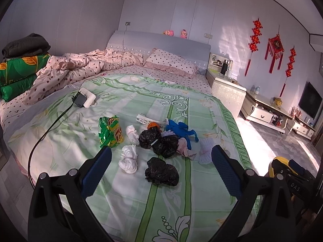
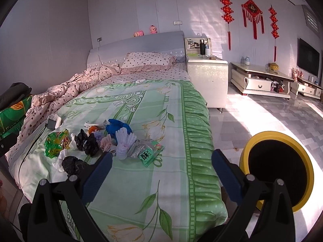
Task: Collect trash
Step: 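Grasp the green chip bag with the left gripper while the right grasps the silver-green wrapper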
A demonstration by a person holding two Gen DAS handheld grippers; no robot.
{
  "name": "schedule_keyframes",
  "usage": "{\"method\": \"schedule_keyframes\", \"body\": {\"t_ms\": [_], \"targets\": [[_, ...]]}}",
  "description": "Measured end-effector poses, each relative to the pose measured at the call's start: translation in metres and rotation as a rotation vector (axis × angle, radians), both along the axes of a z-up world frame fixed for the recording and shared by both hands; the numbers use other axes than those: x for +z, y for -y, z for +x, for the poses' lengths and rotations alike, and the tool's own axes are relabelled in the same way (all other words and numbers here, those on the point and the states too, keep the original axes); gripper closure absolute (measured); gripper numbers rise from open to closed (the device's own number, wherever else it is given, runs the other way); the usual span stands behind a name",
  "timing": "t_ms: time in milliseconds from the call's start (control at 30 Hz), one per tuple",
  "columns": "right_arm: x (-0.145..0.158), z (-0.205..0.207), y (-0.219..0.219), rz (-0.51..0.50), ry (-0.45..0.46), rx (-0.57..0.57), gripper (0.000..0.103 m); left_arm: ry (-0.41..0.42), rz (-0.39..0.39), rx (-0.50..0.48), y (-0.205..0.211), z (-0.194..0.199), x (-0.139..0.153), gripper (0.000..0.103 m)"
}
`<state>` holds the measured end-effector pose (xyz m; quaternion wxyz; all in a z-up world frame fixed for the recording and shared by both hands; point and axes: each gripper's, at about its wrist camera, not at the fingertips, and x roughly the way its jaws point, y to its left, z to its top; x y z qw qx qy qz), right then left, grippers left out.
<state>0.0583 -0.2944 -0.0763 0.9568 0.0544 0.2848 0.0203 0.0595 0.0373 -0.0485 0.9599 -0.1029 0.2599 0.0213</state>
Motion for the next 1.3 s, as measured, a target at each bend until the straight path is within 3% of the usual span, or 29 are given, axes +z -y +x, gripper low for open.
{"method": "schedule_keyframes", "body": {"t_ms": [433, 600, 767, 1100, 1300], "targets": [[-0.047, 0.092, 0.000, 0.088, -0.207, 0.116, 0.008, -0.155, 0.096, 0.073, -0.061, 0.060, -0.050, 0.008], [-0.057, 0.113, -0.009, 0.081, -0.253, 0.146, 0.008, -0.225, 0.072, 0.060, -0.087, 0.094, -0.063, 0.008], [-0.069, 0.132, -0.012, 0.085, -0.298, 0.153, 0.008, -0.274, 0.081, 0.105, -0.110, 0.131, -0.076, 0.008], [-0.088, 0.169, -0.011, 0.103, -0.354, 0.124, 0.008, -0.308, 0.064, 0.114, -0.130, 0.191, -0.098, 0.008], [-0.107, 0.183, -0.012, 0.148, -0.404, 0.152, 0.011, -0.323, 0.044, 0.089, -0.135, 0.207, -0.119, 0.008]]}}
